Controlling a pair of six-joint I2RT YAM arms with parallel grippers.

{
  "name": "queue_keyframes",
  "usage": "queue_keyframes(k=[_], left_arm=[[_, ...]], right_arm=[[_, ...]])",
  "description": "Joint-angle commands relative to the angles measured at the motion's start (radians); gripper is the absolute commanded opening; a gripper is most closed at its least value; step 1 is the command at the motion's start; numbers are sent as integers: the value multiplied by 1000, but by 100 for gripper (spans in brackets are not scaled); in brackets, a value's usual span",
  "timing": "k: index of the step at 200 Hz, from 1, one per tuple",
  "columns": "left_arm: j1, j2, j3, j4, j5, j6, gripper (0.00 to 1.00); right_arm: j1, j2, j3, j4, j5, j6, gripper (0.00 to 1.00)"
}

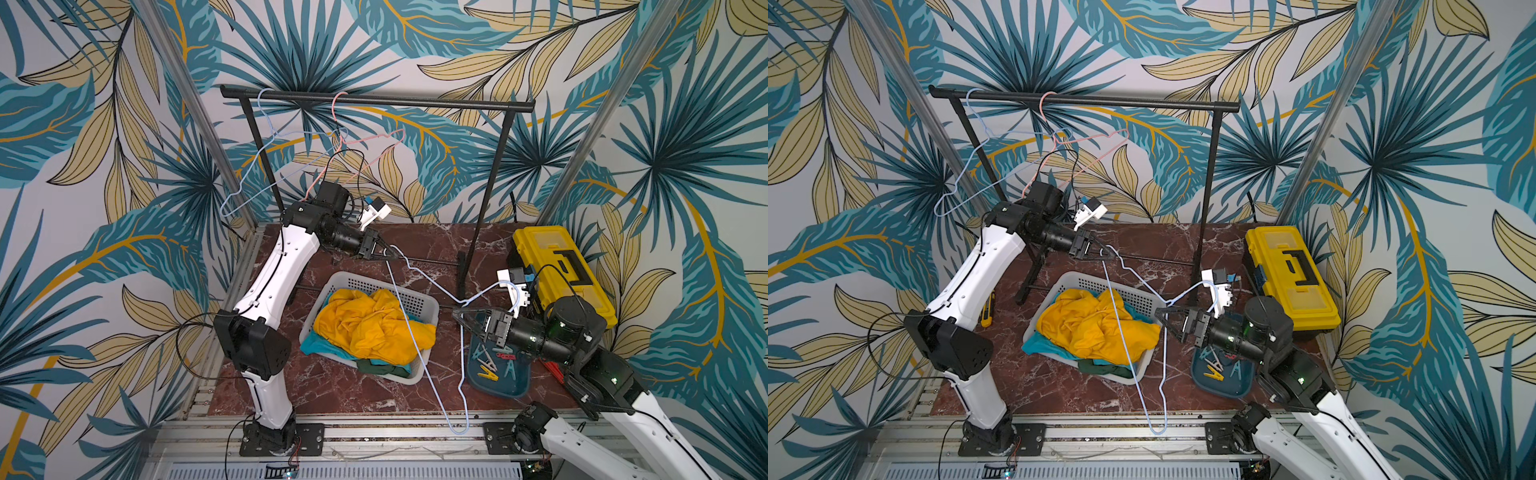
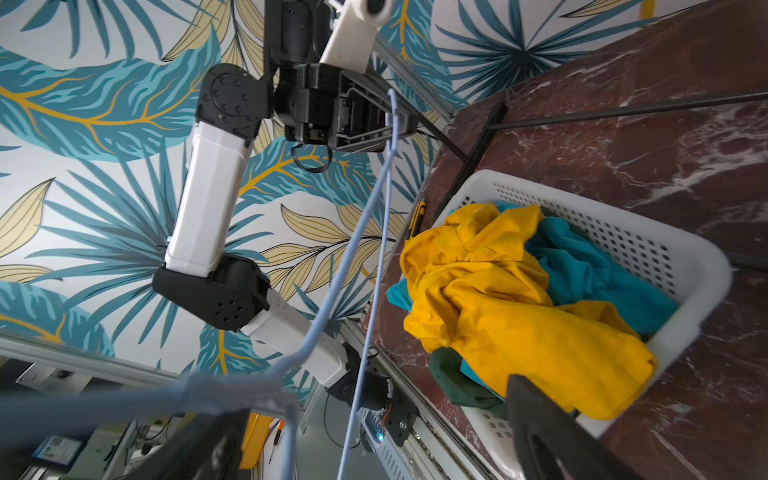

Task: Remove the clothespins securing t-shirts to the hanger
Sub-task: Place the hanger on the clothes rail.

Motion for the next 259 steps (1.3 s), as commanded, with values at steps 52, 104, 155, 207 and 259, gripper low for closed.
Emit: queue_keyframes(k=[52, 104, 155, 207, 259], left_arm=[[69, -33, 19, 34, -54, -17, 0], [66, 0, 73, 158, 69, -131, 0], [93, 24, 128, 171, -47, -148, 0], [181, 8, 110, 217, -105, -181, 0], [122, -16, 3, 709, 38, -528, 0]], right_arm=[[4, -179, -19, -161, 333, -64, 100], [5, -76, -48, -43, 69, -12, 100], [5, 80, 49, -31, -138, -53, 100], [-2, -76, 27, -67, 59, -51, 100], [-3, 170, 97, 166, -304, 9, 100]])
